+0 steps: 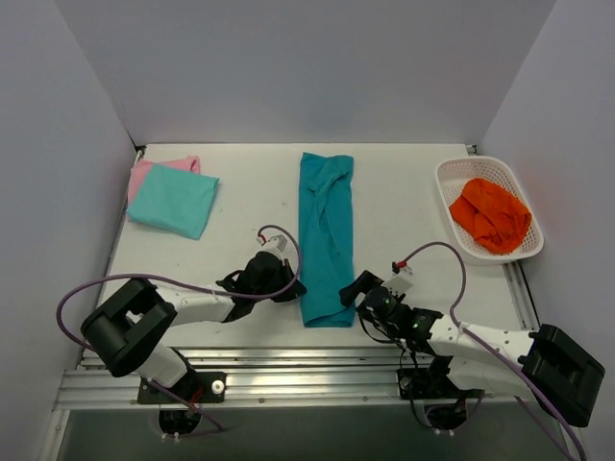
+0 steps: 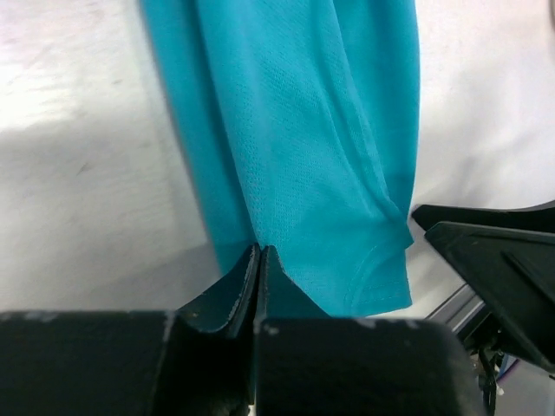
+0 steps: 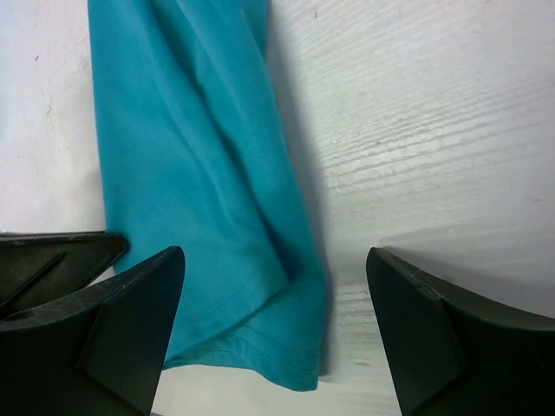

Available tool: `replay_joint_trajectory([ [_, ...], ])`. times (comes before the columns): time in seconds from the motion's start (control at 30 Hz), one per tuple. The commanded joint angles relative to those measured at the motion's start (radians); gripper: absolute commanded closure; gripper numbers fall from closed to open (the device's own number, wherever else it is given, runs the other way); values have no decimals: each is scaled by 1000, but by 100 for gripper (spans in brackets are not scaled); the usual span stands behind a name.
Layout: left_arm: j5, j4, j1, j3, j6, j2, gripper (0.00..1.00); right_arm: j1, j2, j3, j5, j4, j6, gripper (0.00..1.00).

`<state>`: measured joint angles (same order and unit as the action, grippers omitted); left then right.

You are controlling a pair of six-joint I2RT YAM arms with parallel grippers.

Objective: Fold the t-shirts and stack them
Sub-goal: Grab the bottom of the folded rectangular tshirt with both arms

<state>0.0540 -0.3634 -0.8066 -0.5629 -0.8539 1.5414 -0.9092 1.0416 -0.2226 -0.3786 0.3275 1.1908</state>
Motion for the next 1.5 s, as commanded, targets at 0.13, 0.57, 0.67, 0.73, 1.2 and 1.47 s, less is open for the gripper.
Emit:
replay_joint_trajectory([
  [0.13,-221,185,-20,103,-82,-317,98,6,-55,31,-37,-136,27,19],
  [0.57,-234,201,-26,225,-123,-396,98,0,29,31,10,-24,35,27],
  [0.67,-207,163,-28,238,-134,-354,98,-39,47,25,15,10,56,30],
  [0.73,-195,144,-31,238,-137,-320,98,-101,78,9,-9,15,88,33],
  [1.2,-191,55,-55,225,-146,-231,98,-269,207,-8,-36,10,228,68],
  [1.47,-184,29,-60,224,-148,-193,98,-290,124,5,-74,-100,256,100],
])
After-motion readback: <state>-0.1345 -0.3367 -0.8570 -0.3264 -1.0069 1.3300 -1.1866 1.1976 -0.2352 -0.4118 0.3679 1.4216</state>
